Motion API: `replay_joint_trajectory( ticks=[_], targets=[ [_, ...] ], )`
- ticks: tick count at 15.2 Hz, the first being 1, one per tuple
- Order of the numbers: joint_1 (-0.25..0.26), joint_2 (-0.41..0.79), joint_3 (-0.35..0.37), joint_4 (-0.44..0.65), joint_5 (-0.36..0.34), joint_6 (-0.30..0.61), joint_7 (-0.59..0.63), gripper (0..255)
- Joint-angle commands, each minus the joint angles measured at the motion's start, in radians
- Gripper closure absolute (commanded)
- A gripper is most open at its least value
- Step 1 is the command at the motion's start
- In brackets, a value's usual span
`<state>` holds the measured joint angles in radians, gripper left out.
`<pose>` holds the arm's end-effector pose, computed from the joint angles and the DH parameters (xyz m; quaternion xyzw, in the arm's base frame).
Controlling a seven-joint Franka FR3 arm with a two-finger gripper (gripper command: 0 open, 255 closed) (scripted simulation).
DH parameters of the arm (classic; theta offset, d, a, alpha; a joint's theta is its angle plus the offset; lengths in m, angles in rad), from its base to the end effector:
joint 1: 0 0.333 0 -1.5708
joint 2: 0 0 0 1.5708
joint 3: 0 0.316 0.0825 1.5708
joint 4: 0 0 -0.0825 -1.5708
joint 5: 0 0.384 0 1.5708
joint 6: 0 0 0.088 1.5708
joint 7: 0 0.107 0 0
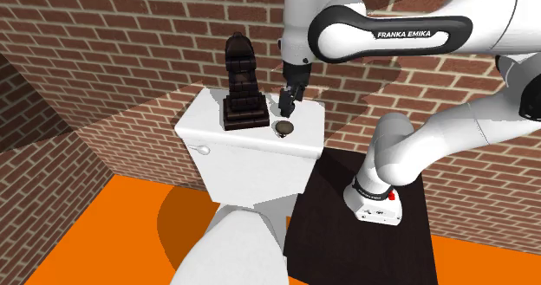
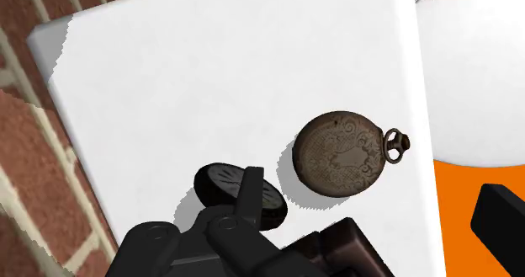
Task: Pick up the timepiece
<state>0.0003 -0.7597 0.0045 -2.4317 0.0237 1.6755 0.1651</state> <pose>0.3209 0.0041 0.5555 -0.9966 0.0819 -0.0009 0.0104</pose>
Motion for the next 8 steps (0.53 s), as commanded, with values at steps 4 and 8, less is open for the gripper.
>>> replay_joint_trajectory(
  ticks=[4, 8],
  targets=[
    [-0.033, 0.053, 0.032, -0.056, 0.015, 0.118, 0.113, 0],
    [-0.047, 0.082, 0.045, -0.101, 0.022, 0.196, 0.159, 0]
  ],
)
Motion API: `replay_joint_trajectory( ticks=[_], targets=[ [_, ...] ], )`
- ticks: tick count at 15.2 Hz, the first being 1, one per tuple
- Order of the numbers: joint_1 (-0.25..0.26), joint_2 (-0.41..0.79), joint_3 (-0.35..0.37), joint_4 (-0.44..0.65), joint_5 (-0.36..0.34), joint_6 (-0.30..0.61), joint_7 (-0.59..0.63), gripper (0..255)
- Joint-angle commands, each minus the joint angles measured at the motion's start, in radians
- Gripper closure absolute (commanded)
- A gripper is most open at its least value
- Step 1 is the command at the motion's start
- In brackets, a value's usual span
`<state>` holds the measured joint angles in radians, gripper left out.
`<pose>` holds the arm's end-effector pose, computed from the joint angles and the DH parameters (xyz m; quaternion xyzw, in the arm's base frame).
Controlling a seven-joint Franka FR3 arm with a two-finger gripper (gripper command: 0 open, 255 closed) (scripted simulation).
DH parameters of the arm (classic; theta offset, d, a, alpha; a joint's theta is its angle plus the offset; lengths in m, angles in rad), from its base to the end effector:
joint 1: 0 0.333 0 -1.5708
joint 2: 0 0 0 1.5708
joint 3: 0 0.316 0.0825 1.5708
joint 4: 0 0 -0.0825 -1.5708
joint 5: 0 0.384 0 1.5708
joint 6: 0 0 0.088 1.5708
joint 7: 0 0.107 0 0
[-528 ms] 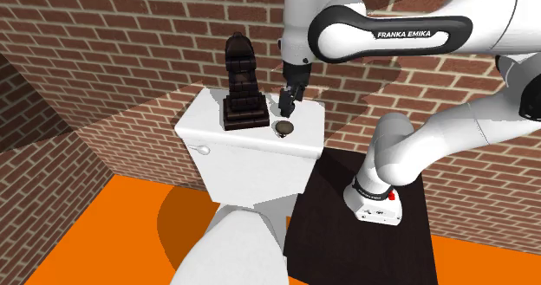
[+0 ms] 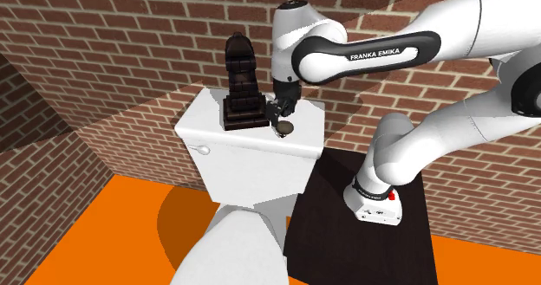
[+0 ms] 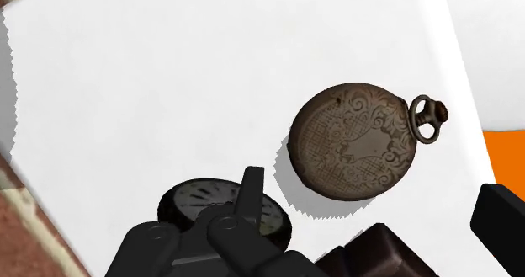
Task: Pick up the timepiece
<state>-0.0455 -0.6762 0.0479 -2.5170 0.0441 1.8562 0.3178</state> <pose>0.3485 0.0057 0.5022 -0.9857 0.1681 -0.0065 0.0073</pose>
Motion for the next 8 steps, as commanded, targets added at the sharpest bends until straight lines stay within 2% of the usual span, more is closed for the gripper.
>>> replay_joint_trajectory(
  ticks=[1, 5, 7, 8],
  targets=[
    [-0.001, 0.0, 0.002, -0.028, 0.002, 0.029, 0.006, 0],
    [-0.001, 0.01, 0.004, -0.083, 0.003, 0.095, 0.005, 0],
    [-0.001, 0.01, 0.004, -0.083, 0.003, 0.095, 0.005, 0],
    [0.0, 0.009, 0.005, -0.085, 0.004, 0.096, 0.006, 255]
  ],
)
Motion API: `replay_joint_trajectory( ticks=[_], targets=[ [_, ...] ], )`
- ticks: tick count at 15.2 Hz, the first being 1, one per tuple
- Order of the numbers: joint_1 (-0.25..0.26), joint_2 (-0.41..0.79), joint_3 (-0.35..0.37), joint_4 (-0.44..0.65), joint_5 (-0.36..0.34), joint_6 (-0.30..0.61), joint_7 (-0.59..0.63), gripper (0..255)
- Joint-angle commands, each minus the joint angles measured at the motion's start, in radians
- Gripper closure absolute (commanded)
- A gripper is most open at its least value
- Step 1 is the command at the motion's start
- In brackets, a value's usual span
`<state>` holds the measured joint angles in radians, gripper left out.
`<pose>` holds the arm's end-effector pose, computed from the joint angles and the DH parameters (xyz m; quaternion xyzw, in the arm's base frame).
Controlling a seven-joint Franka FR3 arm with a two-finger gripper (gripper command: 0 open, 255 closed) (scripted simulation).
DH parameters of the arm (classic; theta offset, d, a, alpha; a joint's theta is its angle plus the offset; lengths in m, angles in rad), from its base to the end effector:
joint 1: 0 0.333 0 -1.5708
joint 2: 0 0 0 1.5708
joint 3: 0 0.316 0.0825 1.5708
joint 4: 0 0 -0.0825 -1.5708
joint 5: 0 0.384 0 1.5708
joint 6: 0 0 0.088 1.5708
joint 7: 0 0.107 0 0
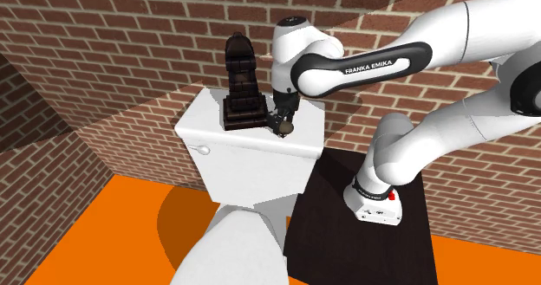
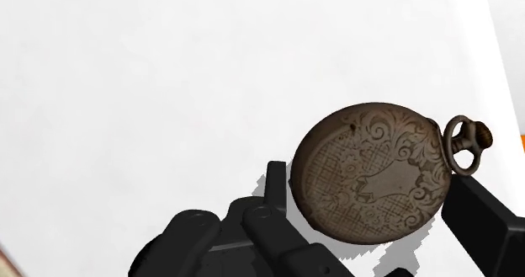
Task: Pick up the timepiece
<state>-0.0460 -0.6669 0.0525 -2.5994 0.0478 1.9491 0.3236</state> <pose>0.3476 0.0059 0.4677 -0.9851 0.1718 -0.0070 0.0073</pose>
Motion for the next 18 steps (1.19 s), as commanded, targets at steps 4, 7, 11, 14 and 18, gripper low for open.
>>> replay_joint_trajectory(
  ticks=[4, 7, 11, 14, 18],
  targets=[
    [0.0, -0.001, 0.0, -0.004, 0.0, 0.004, 0.0, 255],
    [0.0, 0.0, 0.0, -0.004, 0.0, 0.004, 0.0, 255],
    [0.0, -0.005, -0.001, 0.023, -0.001, -0.027, 0.0, 255],
    [-0.001, -0.01, -0.002, 0.06, -0.002, -0.07, 0.001, 255],
    [-0.002, -0.014, -0.004, 0.111, -0.004, -0.125, 0.002, 255]
  ],
)
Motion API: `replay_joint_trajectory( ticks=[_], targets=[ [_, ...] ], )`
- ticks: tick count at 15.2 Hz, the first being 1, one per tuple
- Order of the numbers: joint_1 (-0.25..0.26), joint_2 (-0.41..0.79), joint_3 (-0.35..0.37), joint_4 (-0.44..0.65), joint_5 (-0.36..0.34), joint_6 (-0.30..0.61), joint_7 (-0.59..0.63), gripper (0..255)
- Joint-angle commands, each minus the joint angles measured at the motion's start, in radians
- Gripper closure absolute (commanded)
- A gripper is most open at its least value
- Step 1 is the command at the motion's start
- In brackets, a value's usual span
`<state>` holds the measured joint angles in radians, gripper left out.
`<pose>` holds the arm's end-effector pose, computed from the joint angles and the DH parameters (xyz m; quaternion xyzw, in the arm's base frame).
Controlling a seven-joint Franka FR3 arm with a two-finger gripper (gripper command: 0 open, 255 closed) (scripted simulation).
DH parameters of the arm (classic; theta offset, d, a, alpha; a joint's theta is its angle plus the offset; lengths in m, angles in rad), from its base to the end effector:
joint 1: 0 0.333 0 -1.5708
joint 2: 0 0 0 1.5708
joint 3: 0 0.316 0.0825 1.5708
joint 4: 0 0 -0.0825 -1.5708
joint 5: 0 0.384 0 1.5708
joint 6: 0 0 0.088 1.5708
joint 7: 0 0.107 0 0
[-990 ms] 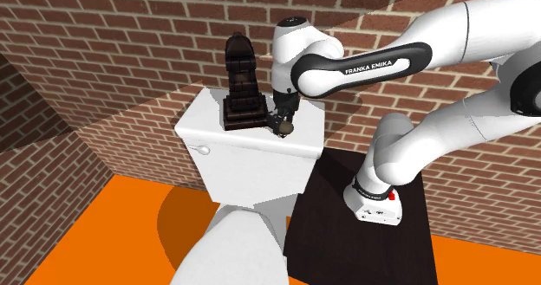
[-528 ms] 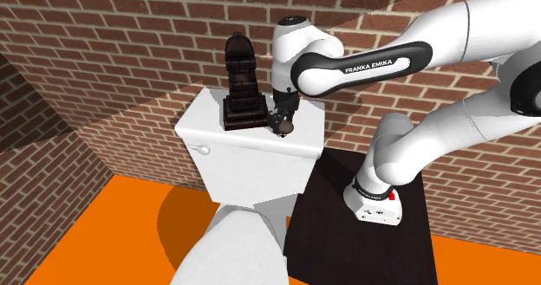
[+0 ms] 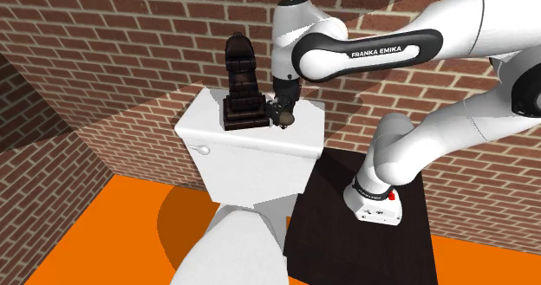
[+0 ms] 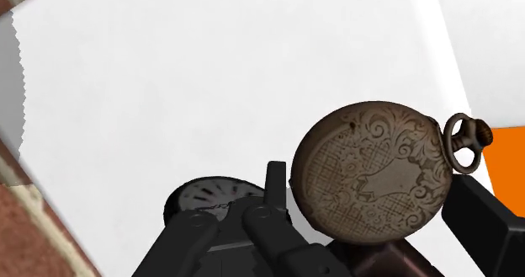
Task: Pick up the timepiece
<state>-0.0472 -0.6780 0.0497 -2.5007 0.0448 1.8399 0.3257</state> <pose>0.3485 0.0061 0.5092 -0.9851 0.1719 -0.0073 0.0073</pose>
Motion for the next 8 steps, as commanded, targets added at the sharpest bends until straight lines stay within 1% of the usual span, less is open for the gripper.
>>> replay_joint_trajectory(
  ticks=[1, 6, 8],
  targets=[
    [-0.001, -0.003, -0.001, 0.025, -0.001, -0.029, 0.0, 255],
    [-0.001, -0.002, -0.003, 0.094, -0.003, -0.096, 0.001, 255],
    [-0.001, -0.001, -0.003, 0.096, -0.003, -0.098, 0.001, 255]
  ],
)
